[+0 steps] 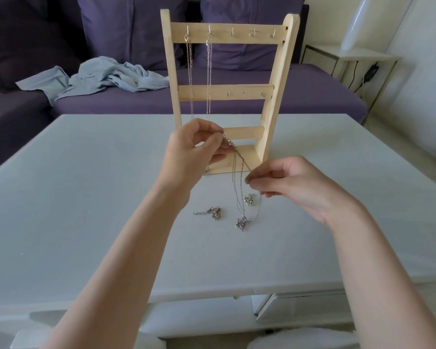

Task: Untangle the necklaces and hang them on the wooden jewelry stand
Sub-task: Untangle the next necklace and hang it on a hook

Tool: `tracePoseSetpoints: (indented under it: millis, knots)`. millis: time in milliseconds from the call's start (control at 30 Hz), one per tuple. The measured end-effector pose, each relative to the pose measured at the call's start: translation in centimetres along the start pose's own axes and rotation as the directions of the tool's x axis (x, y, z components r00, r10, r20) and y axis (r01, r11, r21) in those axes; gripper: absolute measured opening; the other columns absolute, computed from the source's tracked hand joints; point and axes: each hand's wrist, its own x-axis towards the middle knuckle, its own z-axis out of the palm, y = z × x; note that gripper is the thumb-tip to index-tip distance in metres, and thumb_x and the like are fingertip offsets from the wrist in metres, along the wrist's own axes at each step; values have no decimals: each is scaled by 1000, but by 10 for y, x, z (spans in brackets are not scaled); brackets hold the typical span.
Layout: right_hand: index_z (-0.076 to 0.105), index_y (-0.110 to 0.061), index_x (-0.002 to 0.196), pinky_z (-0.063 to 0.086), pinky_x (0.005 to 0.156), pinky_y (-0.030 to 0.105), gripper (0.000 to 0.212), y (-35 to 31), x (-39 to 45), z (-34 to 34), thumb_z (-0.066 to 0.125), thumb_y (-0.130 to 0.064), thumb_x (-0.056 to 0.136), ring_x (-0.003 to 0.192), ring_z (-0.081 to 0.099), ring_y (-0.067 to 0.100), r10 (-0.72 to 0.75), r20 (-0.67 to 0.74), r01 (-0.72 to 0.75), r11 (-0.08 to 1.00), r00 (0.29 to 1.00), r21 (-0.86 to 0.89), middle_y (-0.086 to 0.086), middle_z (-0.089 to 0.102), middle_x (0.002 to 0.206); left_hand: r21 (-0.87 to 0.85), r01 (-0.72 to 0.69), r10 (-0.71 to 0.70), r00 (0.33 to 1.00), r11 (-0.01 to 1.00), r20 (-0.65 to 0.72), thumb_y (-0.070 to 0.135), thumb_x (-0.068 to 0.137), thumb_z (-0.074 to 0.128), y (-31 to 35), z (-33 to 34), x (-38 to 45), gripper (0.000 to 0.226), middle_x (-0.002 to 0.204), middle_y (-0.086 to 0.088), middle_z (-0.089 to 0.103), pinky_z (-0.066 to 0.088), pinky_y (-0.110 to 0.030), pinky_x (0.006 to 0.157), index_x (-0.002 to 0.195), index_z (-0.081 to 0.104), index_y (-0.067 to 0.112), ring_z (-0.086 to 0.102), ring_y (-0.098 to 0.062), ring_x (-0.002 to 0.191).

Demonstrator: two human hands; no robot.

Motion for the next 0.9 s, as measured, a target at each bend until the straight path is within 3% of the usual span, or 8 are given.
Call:
tracePoseSetpoints:
  millis: [167, 333, 500, 633, 733, 900]
  knots:
    - [66, -10, 84, 42, 56, 12, 10, -1, 2, 6, 71, -3, 79, 64, 54, 10, 2, 2, -2, 999, 1000, -41, 2, 62, 72, 51, -65, 61, 995, 997, 80, -2, 93, 49, 5, 5, -3, 19, 70, 0, 64, 58, -27, 74, 83, 56, 12, 69, -12, 68]
    - [71, -16, 82, 45, 64, 18, 1, -3, 6, 6, 71, -16, 81, 65, 56, 6, -105, -141, 112, 993, 984, 44, -8, 64, 69, 127, -121, 106, 987, 984, 120, -3, 91, 50, 9, 10, -4, 20, 74, -4, 65, 58, -26, 72, 81, 56, 13, 70, -13, 70]
    - [70, -15, 74, 40, 57, 14, 7, -11, 7, 9, 73, -11, 78, 54, 51, 1, -196, -216, 213, 975, 957, 57, -12, 63, 59, 70, -113, 105, 988, 991, 111, -2, 92, 49, 12, 9, -4, 19, 73, -1, 65, 57, -25, 72, 83, 56, 13, 69, -12, 70]
    - [70, -14, 73, 40, 56, 16, 9, -19, 5, 10, 72, -8, 79, 52, 49, 4, -269, -283, 297, 953, 921, 61, -8, 63, 58, -30, -52, 56, 987, 998, 148, 1, 93, 52, 11, 9, -4, 13, 82, -2, 66, 56, -27, 78, 86, 56, 12, 70, -14, 80]
    - [70, -13, 76, 43, 59, 22, 6, -23, 4, 8, 71, -9, 81, 55, 51, 7, -314, -330, 364, 926, 890, 100, -6, 65, 61, -135, 98, -57, 958, 986, 281, 5, 91, 57, 9, 8, -6, 6, 90, -5, 69, 55, -27, 79, 96, 57, 9, 70, -17, 85]
    - [69, -10, 78, 44, 62, 26, 5, -27, 5, 8, 68, -8, 83, 58, 55, 9, -312, -331, 369, 921, 890, 124, 1, 65, 66, -60, 67, -44, 943, 996, 329, 3, 87, 62, 7, 8, -6, 10, 89, -9, 68, 53, -24, 77, 95, 62, 9, 66, -13, 76]
